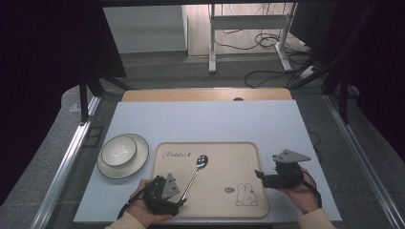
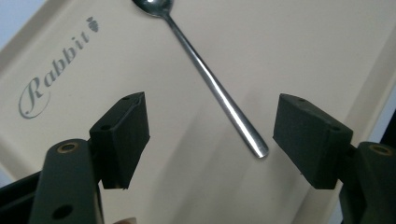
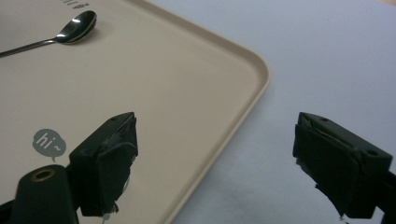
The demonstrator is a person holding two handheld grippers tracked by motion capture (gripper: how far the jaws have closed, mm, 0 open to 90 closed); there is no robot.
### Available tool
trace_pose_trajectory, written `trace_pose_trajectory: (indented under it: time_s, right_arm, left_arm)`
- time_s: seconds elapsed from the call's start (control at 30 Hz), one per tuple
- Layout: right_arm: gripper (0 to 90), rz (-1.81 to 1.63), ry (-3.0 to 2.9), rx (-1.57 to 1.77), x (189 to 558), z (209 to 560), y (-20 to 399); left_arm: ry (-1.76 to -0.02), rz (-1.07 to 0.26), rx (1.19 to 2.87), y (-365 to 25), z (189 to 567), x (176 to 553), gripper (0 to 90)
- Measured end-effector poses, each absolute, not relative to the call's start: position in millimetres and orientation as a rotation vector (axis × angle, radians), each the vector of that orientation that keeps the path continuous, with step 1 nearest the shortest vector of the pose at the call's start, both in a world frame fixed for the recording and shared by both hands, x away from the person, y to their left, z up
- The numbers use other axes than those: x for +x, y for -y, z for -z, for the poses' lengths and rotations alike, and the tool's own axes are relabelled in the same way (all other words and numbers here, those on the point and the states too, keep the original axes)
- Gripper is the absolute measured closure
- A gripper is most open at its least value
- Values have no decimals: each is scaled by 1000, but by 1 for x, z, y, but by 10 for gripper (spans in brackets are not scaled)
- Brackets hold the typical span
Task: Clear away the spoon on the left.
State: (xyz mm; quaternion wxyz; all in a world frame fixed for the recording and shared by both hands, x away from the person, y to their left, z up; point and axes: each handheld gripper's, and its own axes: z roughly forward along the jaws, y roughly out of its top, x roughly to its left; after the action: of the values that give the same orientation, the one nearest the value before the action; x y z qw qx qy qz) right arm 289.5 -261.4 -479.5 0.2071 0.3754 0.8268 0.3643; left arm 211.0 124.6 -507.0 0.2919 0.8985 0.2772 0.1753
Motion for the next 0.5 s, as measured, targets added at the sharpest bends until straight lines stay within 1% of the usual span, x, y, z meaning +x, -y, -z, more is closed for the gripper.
trace_pose_trajectory:
  time_s: [0.13, 0.3, 0.5]
  right_arm:
    - [140, -1017, -2301, 1047, 290, 479, 261]
    - [140, -1023, -2297, 1045, 290, 479, 262]
    - [140, -1021, -2302, 1039, 291, 480, 261]
  left_arm:
    - [-742, -485, 2374, -126, 505, 210, 268]
    - [-757, -449, 2293, -130, 498, 209, 267]
    - [-806, -497, 2216, -141, 491, 208, 268]
